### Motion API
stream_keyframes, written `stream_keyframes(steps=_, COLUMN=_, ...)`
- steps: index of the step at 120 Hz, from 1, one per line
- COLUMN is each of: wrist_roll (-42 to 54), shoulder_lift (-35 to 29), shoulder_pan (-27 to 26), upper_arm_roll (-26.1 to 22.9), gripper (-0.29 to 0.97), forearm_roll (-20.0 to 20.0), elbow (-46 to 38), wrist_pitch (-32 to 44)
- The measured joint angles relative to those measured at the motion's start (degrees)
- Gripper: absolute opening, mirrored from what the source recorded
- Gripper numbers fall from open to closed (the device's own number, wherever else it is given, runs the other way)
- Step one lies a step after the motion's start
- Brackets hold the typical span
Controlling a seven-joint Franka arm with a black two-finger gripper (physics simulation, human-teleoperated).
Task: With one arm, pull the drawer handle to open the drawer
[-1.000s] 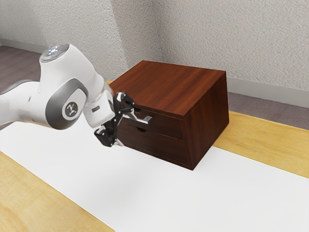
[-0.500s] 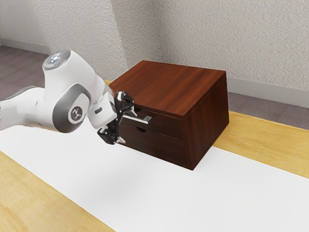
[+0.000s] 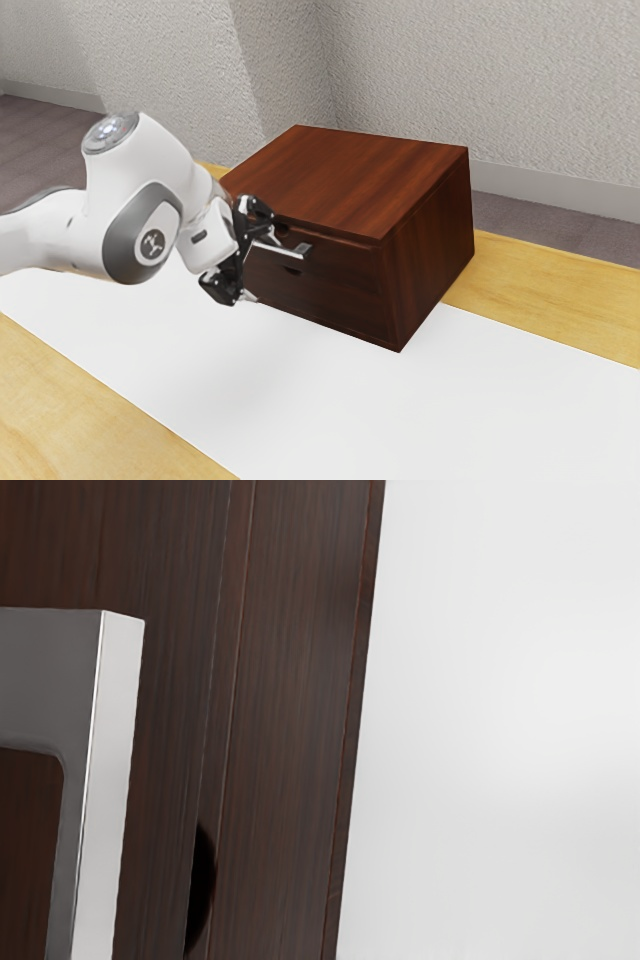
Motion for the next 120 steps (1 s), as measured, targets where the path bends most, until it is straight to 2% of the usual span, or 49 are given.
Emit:
stream_keyframes(steps=56, wrist_roll=-0.49, shoulder_lift=-7.43, shoulder_pan=-0.14, upper_arm_roll=0.01, gripper=0.66, forearm_roll=0.01, elbow=-7.67, wrist_pitch=0.55)
stream_keyframes(steps=95, wrist_roll=-1.01, shoulder_lift=-15.94, shoulder_pan=-0.14, upper_arm_roll=0.01, gripper=0.68, forearm_roll=-0.12, elbow=-16.31, wrist_pitch=1.2)
stream_keyframes(steps=120, wrist_roll=-1.32, shoulder_lift=-21.65, shoulder_pan=-0.17, upper_arm_roll=0.09, gripper=0.65, forearm_roll=-0.07, elbow=-21.09, wrist_pitch=1.37)
